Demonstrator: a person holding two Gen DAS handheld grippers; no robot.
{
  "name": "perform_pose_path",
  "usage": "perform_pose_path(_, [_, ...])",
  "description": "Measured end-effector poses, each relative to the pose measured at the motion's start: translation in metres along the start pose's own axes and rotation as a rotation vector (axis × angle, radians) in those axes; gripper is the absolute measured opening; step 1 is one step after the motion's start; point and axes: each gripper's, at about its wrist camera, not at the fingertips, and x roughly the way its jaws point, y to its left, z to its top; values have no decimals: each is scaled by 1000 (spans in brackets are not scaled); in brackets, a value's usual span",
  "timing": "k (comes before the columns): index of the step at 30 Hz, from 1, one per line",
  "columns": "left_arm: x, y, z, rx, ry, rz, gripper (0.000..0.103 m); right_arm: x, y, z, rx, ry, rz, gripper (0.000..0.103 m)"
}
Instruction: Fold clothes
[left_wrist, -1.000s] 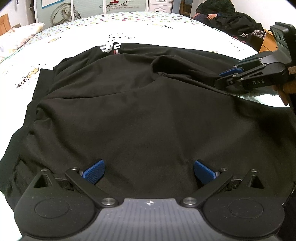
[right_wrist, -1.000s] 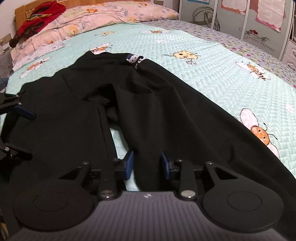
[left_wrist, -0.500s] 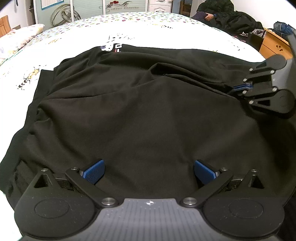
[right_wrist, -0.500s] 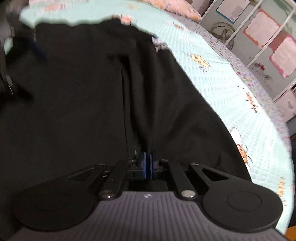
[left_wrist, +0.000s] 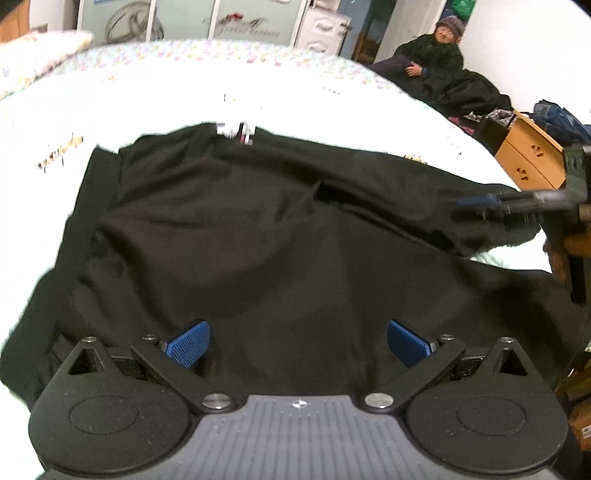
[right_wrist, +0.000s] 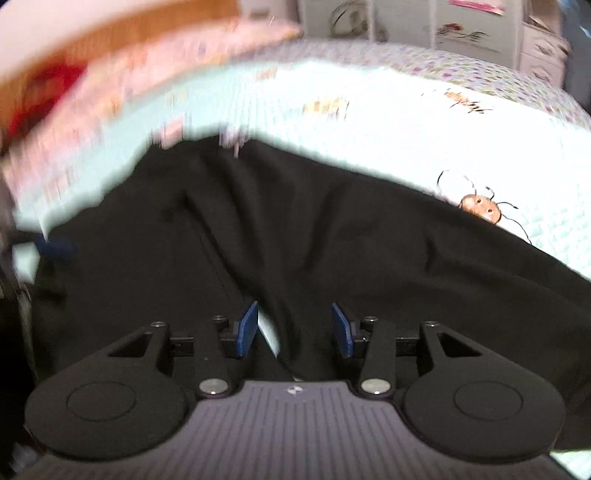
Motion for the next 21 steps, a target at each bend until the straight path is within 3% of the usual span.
perform_pose_path(3, [-1, 4, 17, 58, -49, 75, 102, 4, -11, 20, -1, -59, -58, 46])
perform_pose_path(6, [3, 22, 53, 81, -117, 132, 102, 23, -24, 40, -78, -58, -118, 47])
perform_pose_path(10, [17, 58, 108, 18, -153, 200, 102, 48, -43, 65, -166, -48, -189, 47])
perform_pose_path(13, [32, 84, 134, -83, -147, 189, 102, 69, -69, 76, -143, 8, -183, 47])
perform_pose_path(15, [43, 91, 141, -106, -130, 177, 102, 82, -85, 79, -114, 52, -125, 47])
perform_pose_path(21, [69, 81, 155, 41, -92, 232, 102, 114, -102, 84, -143, 156, -56, 51])
